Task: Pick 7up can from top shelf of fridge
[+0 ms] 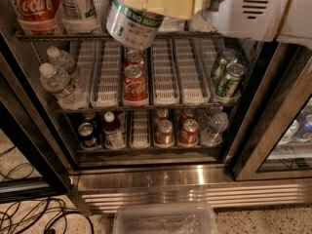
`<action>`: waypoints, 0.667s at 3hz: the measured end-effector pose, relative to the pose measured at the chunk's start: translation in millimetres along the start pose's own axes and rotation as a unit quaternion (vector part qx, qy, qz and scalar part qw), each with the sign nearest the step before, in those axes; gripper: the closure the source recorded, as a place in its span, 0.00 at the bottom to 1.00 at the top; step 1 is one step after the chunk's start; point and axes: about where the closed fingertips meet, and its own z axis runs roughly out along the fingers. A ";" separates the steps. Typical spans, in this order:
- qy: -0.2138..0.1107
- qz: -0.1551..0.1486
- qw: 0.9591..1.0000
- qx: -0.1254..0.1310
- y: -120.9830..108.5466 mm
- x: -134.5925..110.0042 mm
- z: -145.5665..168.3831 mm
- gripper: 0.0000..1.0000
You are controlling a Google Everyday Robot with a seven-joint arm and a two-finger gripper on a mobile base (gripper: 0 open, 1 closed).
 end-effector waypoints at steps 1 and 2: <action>0.043 0.020 0.999 -0.001 -6.7 9.3 -22.2 1.00; 0.097 0.046 0.994 -0.003 -12.1 24.9 -38.3 1.00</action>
Offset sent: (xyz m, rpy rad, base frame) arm -0.0190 -0.0680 -0.0491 -0.1874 0.3151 0.0640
